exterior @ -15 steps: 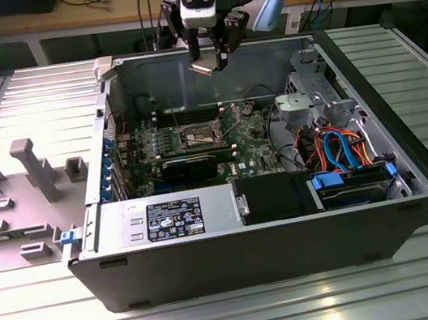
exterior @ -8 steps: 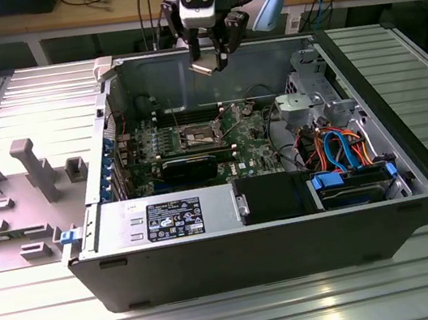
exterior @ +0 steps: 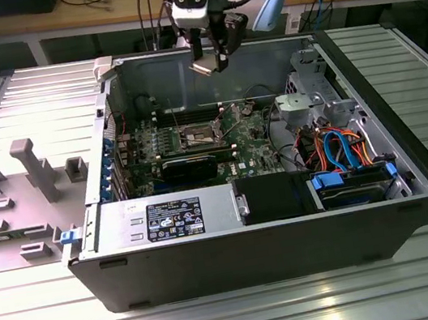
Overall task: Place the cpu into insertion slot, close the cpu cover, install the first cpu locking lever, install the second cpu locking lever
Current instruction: 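Place the cpu into insertion slot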
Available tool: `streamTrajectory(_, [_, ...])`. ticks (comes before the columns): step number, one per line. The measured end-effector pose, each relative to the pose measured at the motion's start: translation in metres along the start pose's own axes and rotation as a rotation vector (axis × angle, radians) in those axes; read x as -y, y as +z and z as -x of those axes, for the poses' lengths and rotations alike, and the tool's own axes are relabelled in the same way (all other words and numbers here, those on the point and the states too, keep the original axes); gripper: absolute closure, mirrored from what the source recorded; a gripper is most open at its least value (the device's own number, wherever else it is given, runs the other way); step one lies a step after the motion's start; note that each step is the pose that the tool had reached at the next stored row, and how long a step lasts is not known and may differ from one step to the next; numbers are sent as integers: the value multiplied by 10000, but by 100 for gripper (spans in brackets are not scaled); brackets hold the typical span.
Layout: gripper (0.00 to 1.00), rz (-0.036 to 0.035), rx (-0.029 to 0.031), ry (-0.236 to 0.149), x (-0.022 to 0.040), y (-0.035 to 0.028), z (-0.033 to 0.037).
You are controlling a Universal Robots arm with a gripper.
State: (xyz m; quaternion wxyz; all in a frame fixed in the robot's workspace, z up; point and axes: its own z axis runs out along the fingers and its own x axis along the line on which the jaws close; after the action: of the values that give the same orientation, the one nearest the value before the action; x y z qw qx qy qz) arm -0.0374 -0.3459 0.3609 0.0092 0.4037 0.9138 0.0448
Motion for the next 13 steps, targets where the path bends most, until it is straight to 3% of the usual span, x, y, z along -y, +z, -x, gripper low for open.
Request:
streamTrajectory(2, [45, 8, 37, 415, 0, 0, 0])
streamTrajectory(8, [45, 23, 106, 1184, 0, 2, 0])
streamTrajectory(13, [45, 31, 146, 1623, 1, 4, -1])
